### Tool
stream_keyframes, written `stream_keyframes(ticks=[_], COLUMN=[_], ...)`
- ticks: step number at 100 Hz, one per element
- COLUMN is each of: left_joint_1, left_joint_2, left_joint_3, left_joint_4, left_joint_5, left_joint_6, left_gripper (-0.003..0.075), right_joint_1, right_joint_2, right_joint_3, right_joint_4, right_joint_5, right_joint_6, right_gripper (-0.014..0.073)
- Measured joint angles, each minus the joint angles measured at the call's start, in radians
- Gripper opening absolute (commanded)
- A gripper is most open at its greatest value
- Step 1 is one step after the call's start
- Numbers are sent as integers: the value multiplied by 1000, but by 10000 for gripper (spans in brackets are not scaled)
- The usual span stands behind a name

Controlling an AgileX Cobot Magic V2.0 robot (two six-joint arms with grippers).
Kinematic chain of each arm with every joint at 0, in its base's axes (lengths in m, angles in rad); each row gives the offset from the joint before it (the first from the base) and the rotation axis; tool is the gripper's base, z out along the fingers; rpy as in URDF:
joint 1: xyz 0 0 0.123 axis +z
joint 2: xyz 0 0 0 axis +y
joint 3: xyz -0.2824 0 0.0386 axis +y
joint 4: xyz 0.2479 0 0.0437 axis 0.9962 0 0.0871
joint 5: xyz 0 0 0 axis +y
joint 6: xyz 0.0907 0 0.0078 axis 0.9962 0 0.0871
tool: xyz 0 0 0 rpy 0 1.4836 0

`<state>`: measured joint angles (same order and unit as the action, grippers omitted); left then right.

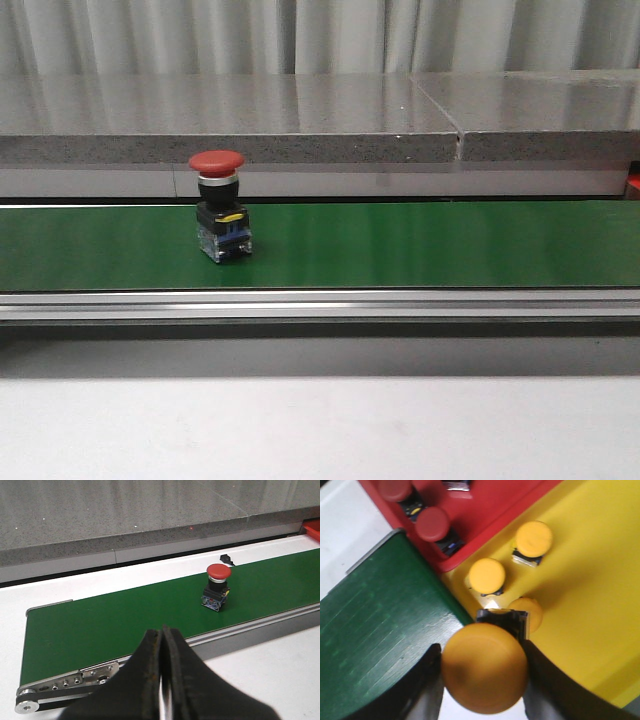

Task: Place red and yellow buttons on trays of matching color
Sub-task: 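Carry the yellow button into the yellow tray and release it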

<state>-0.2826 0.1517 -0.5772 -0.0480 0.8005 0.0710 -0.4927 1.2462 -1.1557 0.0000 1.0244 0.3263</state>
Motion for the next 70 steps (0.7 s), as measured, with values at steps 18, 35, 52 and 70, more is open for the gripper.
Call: stream_keyframes(ticks=[18,35,52,70], left_joint_1=[0,0,0,0], left_joint_2=[0,0,0,0], left_joint_3=[0,0,0,0], left_joint_4=[0,0,0,0], left_joint_5=[0,0,0,0], left_joint_6=[0,0,0,0], left_gripper=[-21,-21,-21,-21], right_joint_1=[-72,-126,-172,-206], right_joint_2=[0,0,35,95], right_joint_3=[60,129,165,167], right_joint_4=[-47,-56,-58,-58], right_joint_5=[-34,-102,-162,-216], right_joint_6=[17,19,19,32], right_gripper=[111,111,111,111])
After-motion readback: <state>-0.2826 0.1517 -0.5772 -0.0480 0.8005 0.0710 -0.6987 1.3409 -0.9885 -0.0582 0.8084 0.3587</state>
